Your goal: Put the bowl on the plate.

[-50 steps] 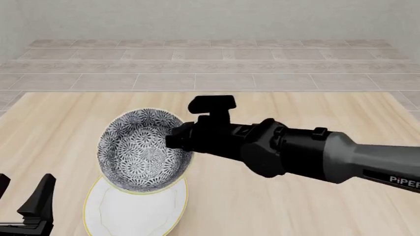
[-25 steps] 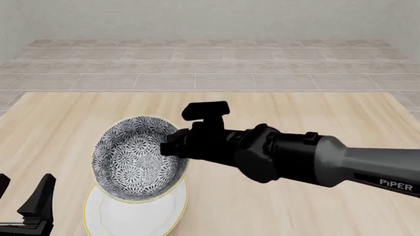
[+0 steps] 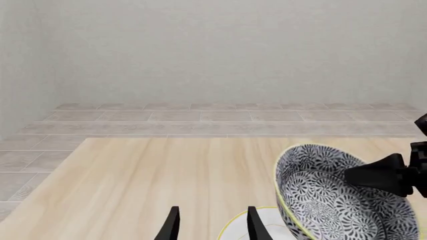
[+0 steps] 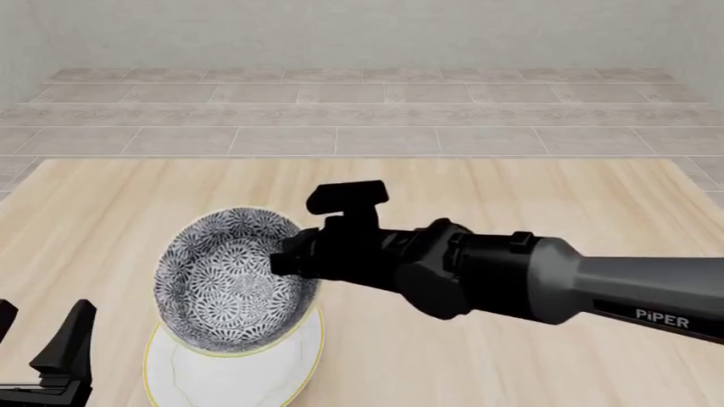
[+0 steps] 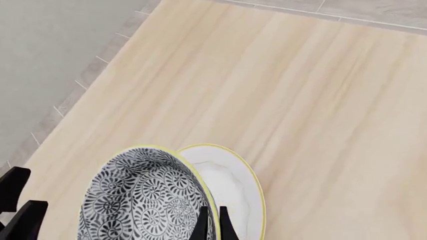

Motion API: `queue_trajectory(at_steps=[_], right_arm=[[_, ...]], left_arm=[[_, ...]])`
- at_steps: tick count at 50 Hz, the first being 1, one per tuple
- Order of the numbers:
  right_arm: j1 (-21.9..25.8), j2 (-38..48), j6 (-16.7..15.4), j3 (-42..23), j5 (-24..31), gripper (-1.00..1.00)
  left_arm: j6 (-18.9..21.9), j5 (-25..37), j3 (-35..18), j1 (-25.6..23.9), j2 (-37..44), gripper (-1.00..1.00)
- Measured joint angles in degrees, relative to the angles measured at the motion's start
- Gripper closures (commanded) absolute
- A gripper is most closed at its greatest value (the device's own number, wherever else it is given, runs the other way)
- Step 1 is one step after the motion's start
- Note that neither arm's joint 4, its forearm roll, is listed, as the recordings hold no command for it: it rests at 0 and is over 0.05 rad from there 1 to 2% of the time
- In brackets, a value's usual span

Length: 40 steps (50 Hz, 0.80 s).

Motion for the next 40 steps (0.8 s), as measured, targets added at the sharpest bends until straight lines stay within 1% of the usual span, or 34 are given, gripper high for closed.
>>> queue_trajectory(at_steps=[40], right_arm=[[0.9, 2.94, 0.0, -1.39, -0.5, 1.0]], left_arm=[[0.0, 0.0, 0.0, 0.0, 0.0, -1.0]])
